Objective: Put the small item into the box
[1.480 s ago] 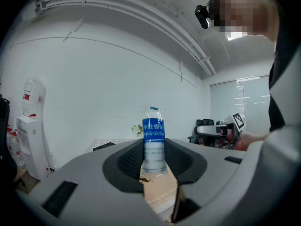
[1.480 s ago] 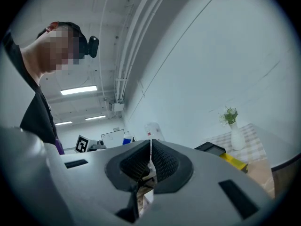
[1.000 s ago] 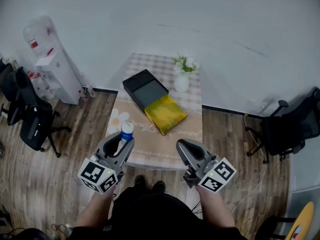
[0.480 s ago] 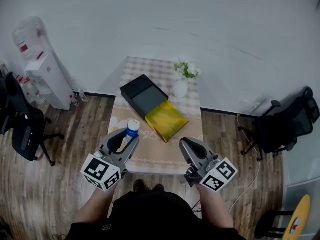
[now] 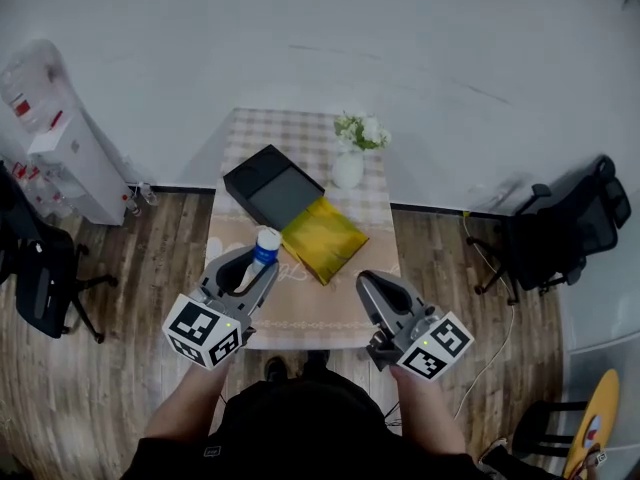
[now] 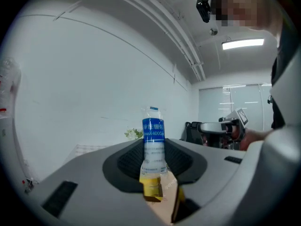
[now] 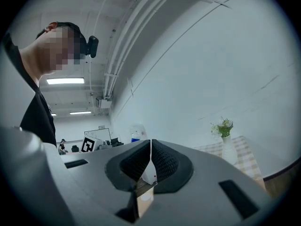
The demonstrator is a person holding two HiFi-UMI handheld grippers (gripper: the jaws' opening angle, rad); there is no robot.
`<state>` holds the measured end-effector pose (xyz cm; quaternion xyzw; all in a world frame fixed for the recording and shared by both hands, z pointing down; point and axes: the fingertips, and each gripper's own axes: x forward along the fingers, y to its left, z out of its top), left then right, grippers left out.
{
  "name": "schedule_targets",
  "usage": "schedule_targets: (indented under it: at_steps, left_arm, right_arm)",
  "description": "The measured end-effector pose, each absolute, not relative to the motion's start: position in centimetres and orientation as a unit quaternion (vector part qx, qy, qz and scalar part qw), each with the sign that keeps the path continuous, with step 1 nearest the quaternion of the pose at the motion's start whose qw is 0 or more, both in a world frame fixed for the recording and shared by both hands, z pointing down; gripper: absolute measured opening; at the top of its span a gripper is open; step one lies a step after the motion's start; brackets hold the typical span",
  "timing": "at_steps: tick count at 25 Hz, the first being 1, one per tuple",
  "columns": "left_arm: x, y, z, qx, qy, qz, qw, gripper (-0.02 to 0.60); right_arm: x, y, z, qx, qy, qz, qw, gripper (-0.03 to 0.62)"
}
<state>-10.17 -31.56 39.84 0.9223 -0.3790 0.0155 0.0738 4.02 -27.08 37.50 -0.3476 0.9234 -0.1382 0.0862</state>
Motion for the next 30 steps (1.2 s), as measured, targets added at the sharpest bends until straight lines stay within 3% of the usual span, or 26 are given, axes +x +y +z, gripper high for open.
schedule_targets:
  at_steps: [15, 30]
  left_arm:
    - [-2.8, -40.4, 46.7, 0.923, -0.351, 0.09, 0.133, 0.138]
    - [1.9, -45.7, 60.2, 0.894, -0.331, 0.239, 0.186, 0.14]
  right_arm:
    - [8.6, -33.3, 41.7, -0.347, 0.913, -0.191, 0.094, 0.038]
    - [12.0, -36.9, 46.6, -0.344, 0.901, -0.247, 0.095, 0.038]
